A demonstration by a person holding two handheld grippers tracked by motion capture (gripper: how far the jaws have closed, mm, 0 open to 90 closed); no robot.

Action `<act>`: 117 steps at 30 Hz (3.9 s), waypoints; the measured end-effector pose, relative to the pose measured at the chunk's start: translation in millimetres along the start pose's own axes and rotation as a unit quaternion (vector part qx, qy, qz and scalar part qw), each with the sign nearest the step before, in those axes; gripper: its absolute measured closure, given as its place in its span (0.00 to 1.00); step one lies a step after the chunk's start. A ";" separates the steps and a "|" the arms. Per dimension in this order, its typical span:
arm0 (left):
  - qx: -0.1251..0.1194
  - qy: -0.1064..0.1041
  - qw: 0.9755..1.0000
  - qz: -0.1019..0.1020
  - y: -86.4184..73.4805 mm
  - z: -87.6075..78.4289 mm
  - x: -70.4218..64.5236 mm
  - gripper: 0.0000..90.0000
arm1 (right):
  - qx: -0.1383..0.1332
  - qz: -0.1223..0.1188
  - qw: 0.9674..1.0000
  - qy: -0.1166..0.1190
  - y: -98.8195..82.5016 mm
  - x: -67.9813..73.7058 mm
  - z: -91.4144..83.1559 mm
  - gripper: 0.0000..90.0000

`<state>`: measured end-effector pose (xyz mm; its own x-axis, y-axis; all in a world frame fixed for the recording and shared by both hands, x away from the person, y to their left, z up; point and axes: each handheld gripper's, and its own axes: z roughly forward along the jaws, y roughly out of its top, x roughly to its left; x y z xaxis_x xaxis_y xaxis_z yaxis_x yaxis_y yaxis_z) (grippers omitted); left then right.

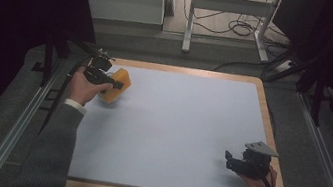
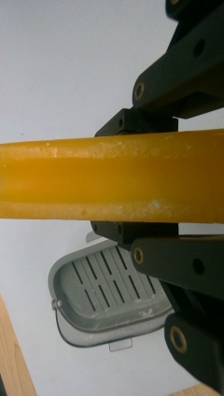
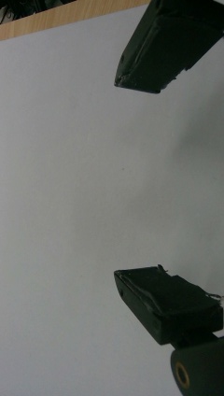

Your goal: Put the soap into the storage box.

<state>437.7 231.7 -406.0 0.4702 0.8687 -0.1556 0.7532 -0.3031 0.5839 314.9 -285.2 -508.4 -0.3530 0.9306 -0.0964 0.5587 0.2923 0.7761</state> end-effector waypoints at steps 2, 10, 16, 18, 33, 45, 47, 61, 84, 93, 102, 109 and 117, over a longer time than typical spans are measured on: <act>0.007 -0.006 1.000 -0.005 1.1 3.9 3.6 0.68 | 0.000 0.000 1.000 0.000 0.0 0.1 0.1 0.08; 0.010 -0.004 1.000 -0.021 6.2 15.4 14.2 0.68 | 0.001 0.000 1.000 -0.001 -0.2 -0.1 0.4 0.08; 0.024 -0.001 0.999 -0.031 6.5 22.3 22.3 0.68 | 0.003 -0.001 1.000 0.000 -0.7 -0.3 1.1 0.08; 0.018 -0.003 0.999 -0.038 6.7 23.6 23.4 0.68 | 0.003 -0.001 1.000 0.000 -0.7 -0.5 1.1 0.08; 0.023 -0.001 0.998 -0.060 9.3 31.2 39.0 0.68 | 0.001 -0.004 1.000 0.000 -1.2 0.2 1.8 0.08; 0.006 0.018 0.995 -0.096 9.5 35.9 58.3 0.68 | 0.003 -0.004 1.000 -0.002 -2.1 -1.4 2.8 0.08; 0.004 0.021 0.995 -0.100 9.2 36.1 61.7 0.68 | 0.003 -0.004 1.000 -0.003 -2.4 -1.7 3.1 0.08; -0.002 0.032 0.992 -0.125 3.5 51.5 72.5 0.68 | 0.009 -0.008 1.000 -0.008 -3.3 -1.1 5.2 0.08; -0.009 0.090 0.989 -0.115 -2.7 43.5 74.4 0.33 | 0.010 -0.012 1.000 -0.007 -3.5 0.7 5.4 0.08; -0.044 0.070 0.992 -0.097 -12.2 16.4 65.4 0.27 | 0.013 -0.012 1.000 -0.006 -4.0 0.5 6.6 0.08; -0.079 0.025 0.995 -0.046 -33.0 3.3 37.3 0.28 | 0.010 -0.012 1.000 -0.006 -3.0 0.2 5.8 0.08; -0.097 -0.021 0.995 -0.012 -57.6 -4.0 13.8 0.23 | 0.009 -0.011 1.000 -0.008 -2.8 -0.2 4.7 0.08; -0.103 -0.049 0.993 0.019 -84.1 -6.5 -13.3 0.23 | 0.005 -0.010 1.000 -0.011 -1.7 -2.5 2.4 0.08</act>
<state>365.1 248.1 -447.9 0.5471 0.8127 -0.2006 0.6285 -0.2406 0.7396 316.6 -287.4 -510.9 -0.3472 0.9294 -0.1252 0.5599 0.3126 0.7673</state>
